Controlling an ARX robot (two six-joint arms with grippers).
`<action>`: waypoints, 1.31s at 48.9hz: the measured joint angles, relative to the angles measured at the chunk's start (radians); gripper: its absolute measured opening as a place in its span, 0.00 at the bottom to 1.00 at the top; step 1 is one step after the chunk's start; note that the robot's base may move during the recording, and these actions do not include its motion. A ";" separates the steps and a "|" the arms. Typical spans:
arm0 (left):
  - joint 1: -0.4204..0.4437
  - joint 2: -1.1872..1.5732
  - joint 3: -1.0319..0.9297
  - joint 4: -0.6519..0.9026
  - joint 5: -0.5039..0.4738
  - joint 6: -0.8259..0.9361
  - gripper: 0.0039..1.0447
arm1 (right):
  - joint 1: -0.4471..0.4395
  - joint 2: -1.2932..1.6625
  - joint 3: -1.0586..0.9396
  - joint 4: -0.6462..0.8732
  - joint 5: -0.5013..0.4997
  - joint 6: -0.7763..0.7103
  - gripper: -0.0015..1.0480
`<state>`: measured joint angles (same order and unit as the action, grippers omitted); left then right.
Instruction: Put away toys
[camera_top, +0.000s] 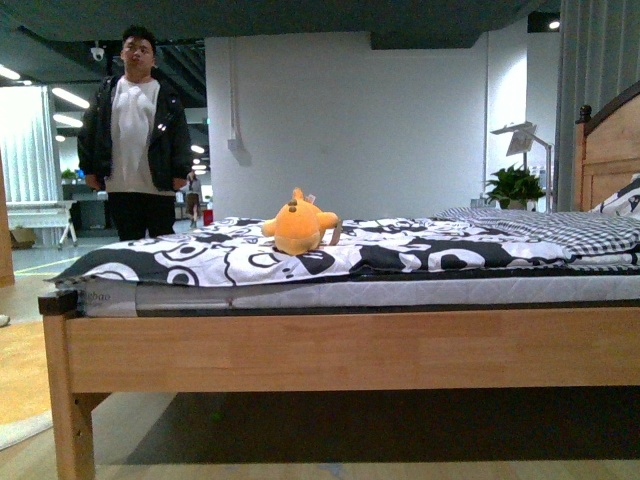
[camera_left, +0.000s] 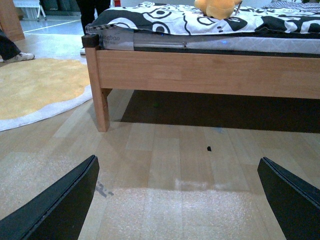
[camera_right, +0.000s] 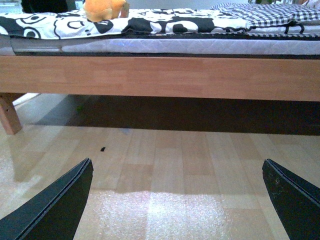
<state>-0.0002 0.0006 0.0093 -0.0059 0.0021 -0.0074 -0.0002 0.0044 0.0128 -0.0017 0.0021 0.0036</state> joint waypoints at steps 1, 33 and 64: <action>0.000 0.000 0.000 0.000 0.000 0.000 0.95 | 0.000 0.000 0.000 0.000 0.000 0.000 1.00; 0.000 0.000 0.000 0.000 0.000 0.000 0.95 | 0.000 0.000 0.000 0.000 0.000 0.000 1.00; 0.000 0.000 0.000 0.000 0.000 0.000 0.95 | 0.000 0.000 0.000 0.000 -0.001 0.000 1.00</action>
<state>-0.0002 0.0006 0.0093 -0.0059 0.0017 -0.0074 -0.0002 0.0044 0.0128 -0.0017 0.0013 0.0036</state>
